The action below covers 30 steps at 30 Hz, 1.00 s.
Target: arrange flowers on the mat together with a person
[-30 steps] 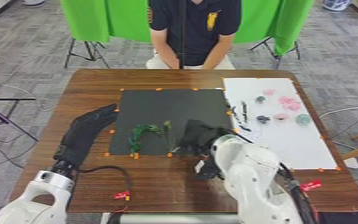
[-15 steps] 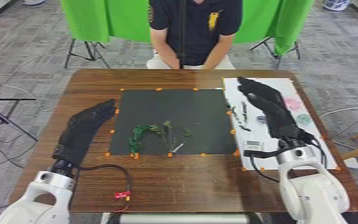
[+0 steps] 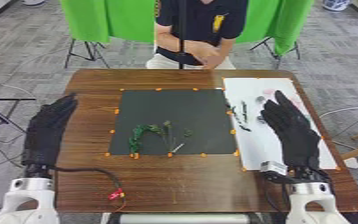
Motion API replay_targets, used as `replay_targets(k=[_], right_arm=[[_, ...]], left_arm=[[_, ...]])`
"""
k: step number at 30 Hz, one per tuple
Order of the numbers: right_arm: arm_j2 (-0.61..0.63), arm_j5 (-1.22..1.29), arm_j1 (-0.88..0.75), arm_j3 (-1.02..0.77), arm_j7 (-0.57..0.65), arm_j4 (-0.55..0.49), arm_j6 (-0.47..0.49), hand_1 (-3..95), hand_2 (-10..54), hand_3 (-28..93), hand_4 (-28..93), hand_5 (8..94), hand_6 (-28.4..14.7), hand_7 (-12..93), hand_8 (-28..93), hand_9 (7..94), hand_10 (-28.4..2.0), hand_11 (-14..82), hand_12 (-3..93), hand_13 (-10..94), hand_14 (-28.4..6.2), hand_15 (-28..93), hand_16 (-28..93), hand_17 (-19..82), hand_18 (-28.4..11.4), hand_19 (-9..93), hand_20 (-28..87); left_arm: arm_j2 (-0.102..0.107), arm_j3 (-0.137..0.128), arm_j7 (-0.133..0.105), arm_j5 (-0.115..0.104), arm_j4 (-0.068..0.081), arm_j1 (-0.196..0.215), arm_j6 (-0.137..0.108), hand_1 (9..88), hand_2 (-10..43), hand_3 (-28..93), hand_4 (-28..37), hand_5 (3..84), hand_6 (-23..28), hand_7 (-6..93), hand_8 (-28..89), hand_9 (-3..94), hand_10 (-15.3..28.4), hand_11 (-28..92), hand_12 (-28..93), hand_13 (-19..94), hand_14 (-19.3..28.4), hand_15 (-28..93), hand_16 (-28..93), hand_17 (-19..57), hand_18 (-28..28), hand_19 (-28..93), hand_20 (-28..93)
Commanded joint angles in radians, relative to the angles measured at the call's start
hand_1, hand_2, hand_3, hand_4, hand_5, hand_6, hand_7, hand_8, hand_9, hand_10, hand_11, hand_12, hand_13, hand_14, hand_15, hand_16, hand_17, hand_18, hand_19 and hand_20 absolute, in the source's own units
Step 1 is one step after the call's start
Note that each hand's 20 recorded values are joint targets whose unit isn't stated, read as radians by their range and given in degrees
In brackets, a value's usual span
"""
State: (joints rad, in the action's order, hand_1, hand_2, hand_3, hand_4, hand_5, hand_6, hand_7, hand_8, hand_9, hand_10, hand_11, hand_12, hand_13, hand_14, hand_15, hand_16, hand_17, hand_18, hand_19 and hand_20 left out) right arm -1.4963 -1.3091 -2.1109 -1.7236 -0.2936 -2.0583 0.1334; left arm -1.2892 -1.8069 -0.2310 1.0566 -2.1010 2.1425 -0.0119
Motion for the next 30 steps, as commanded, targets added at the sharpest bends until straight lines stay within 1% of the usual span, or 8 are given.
replay_targets(k=[1,5,8,12,16,20,24,30], right_arm=[[-0.029,-0.016,-0.029,-0.017,-0.035,-0.001,-0.019,5.3,2.2,82,-17,36.1,-0.5,8,-9,36.9,-14.6,3.1,9.9,27,-11.9,6,13,15,-12.0,3,23],[-0.041,-0.019,-0.032,-0.027,-0.031,-0.001,-0.01,5.3,2.1,82,-17,36.2,-0.7,9,-9,37.3,-14.7,3.2,9.8,27,-11.7,6,12,15,-11.6,3,23],[-0.041,-0.017,-0.031,-0.027,-0.03,0.001,-0.011,5.4,2.3,82,-18,36.5,-1.0,9,-9,37.6,-14.7,3.3,9.8,27,-11.8,6,12,15,-11.5,3,23],[-0.039,-0.017,-0.031,-0.026,-0.027,0.001,-0.021,5.4,2.3,82,-17,36.7,-1.1,9,-9,38.2,-14.9,3.5,9.8,27,-11.9,7,12,15,-11.4,3,23],[-0.042,-0.017,-0.029,-0.027,-0.022,0.003,-0.022,5.5,2.4,82,-17,37.2,-1.2,9,-9,38.7,-14.7,3.7,9.9,27,-11.9,7,11,15,-11.4,3,23],[-0.043,-0.019,-0.032,-0.022,-0.018,0.006,-0.024,6.0,2.6,82,-17,38.2,-1.3,9,-9,39.3,-14.9,3.8,10.0,27,-11.8,7,11,16,-11.5,4,23],[-0.045,-0.021,-0.027,-0.019,-0.019,0.009,-0.025,6.0,2.7,82,-17,38.8,-1.5,9,-9,39.8,-15.1,4.0,10.2,28,-11.9,8,11,16,-11.6,4,24],[-0.039,-0.026,-0.017,-0.017,-0.019,0.013,-0.016,6.2,2.8,82,-17,39.5,-1.6,10,-9,40.4,-15.0,4.1,10.3,28,-12.0,8,11,16,-11.6,4,24]], left_arm=[[0.012,-0.015,-0.079,-0.06,0.013,0.052,-0.067,16.2,8.5,64,-28.1,47.8,5.6,6.5,-4,41.8,14.8,11,13,26,13.7,5,3,5.6,8.1,3,14],[0.007,-0.022,-0.092,-0.089,0.01,0.068,-0.08,16.5,10.5,63,-28.2,48.3,5.7,6.7,-5,42.8,14.9,11,13,28,13.7,6,2,6.5,8.1,3,14],[0.006,-0.018,-0.107,-0.112,0.011,0.07,-0.094,16.4,13.4,64,-28.2,48.8,5.9,6.7,-5,43.8,15.0,12,13,28,13.8,7,2,6.9,8.2,3,15],[0.008,-0.021,-0.117,-0.113,0.01,0.077,-0.095,17.4,16.9,63,-28.3,49.9,6.3,6.8,-5,45.1,14.7,12,12,30,13.9,7,1,7.5,8.3,4,15],[0.01,-0.021,-0.127,-0.134,0.007,0.082,-0.11,17.6,18.0,63,-28.3,50.2,6.2,7.1,-5,45.9,14.6,13,12,30,13.9,7,1,7.8,8.4,4,15],[0.009,-0.028,-0.123,-0.133,0.011,0.079,-0.099,17.0,17.8,64,-28.3,50.2,6.3,7.1,-5,46.0,14.8,13,11,31,14.0,8,0,7.8,8.4,4,15],[0.013,-0.027,-0.122,-0.134,0.013,0.07,-0.101,17.3,16.8,64,-28.3,50.0,6.3,7.1,-5,46.0,14.8,13,11,31,14.2,8,0,7.8,8.4,4,15],[0.012,-0.027,-0.115,-0.128,0.015,0.065,-0.088,17.3,15.7,64,-28.3,49.8,6.3,7.1,-5,45.9,14.9,13,11,31,14.3,8,0,7.7,8.5,4,15]])
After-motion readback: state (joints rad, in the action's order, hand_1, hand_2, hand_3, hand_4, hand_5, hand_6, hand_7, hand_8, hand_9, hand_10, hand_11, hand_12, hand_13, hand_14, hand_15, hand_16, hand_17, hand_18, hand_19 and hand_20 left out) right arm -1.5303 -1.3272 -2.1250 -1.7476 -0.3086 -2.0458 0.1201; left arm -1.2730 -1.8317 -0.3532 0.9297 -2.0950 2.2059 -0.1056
